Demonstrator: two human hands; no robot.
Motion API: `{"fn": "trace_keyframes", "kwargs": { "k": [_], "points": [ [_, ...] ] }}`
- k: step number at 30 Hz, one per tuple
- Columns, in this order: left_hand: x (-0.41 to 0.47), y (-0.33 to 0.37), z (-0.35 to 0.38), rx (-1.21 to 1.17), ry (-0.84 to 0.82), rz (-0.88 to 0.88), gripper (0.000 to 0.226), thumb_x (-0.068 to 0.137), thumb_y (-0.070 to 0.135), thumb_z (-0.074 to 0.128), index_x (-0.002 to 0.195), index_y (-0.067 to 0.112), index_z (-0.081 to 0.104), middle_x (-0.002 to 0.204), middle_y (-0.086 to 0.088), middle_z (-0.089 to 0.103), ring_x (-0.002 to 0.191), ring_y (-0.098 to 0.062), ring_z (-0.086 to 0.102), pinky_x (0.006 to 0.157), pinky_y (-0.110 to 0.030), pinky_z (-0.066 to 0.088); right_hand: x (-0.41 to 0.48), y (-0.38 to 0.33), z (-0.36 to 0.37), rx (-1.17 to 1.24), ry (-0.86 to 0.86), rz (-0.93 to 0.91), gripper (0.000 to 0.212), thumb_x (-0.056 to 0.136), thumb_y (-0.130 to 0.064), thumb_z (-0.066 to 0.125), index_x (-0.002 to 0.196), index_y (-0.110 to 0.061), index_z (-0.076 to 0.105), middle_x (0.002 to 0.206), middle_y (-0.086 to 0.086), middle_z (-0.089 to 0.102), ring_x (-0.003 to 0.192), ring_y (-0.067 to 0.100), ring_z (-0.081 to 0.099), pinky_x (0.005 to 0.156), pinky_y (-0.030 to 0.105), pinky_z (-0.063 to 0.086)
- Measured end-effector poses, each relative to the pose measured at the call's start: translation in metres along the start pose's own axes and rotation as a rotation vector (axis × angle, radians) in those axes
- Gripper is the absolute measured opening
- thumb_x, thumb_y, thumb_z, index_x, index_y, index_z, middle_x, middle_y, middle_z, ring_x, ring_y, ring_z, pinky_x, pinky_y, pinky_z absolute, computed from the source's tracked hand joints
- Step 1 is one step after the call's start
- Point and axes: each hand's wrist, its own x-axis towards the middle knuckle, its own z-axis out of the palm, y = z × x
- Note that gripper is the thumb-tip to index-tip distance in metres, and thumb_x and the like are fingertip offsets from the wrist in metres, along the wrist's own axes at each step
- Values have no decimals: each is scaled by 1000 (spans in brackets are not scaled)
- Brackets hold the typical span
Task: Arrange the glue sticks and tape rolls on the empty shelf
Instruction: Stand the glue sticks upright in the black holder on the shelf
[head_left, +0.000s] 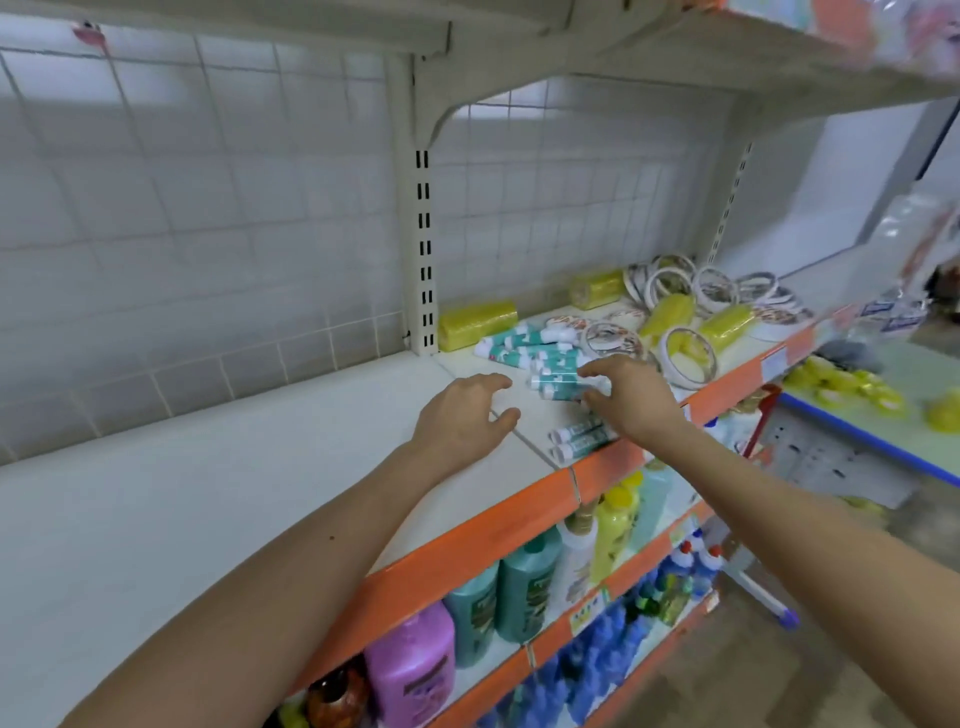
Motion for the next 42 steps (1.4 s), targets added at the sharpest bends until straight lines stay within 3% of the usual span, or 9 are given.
{"fn": "trace_keyframes", "kwargs": {
  "k": [6,13,17,22,26,32,35,42],
  "points": [
    [58,15,22,-44,-31,45,42,94,23,48,134,11,45,138,-8,48,126,-23,43,97,-26,33,47,38,-5,-65,14,-8,34,87,-15,55,120,-11,58,125,15,58,114,31,52,94,34,40],
    [91,20,47,-42,-117,10,41,96,11,43,137,9,40,139,-11,47,126,-24,43,95,-20,27,81,65,12,-175,-199,-77,34,89,-24,49,123,-20,56,125,7,59,117,26,49,96,32,43],
    [98,20,55,0,-155,-75,39,97,12,38,135,10,42,137,-12,49,122,-27,46,95,-24,31,93,70,15,-241,-276,-141,36,90,-25,49,125,-19,53,128,8,53,116,29,47,95,34,42],
    [98,22,63,45,-103,-135,38,93,6,42,130,8,50,130,-14,52,118,-28,48,93,-24,30,104,73,23,-268,-285,-193,33,89,-23,50,121,-14,54,125,12,49,118,29,40,97,36,35],
    [92,20,74,46,-28,-155,34,89,3,45,118,9,60,114,-16,62,104,-30,54,90,-31,38,105,78,26,-202,-215,-240,31,87,-26,56,116,-14,55,119,10,52,115,27,43,90,35,40],
    [68,12,59,57,134,-208,31,88,3,48,115,10,61,111,-14,59,105,-28,52,87,-28,37,107,71,23,-47,-138,-325,27,86,-22,58,110,-10,59,111,11,55,106,27,49,85,32,40],
    [47,-3,41,84,186,-262,32,86,0,45,112,10,61,107,-14,59,101,-29,52,84,-28,37,109,49,20,24,-133,-388,21,84,-21,60,101,-9,63,102,13,58,99,29,53,77,29,38],
    [-40,-44,-12,143,261,-402,35,88,2,43,115,15,60,105,-10,58,99,-25,52,82,-31,42,90,-43,40,135,-191,-506,20,83,-20,60,100,-10,64,103,10,58,98,28,54,74,30,40]
  ]
}}
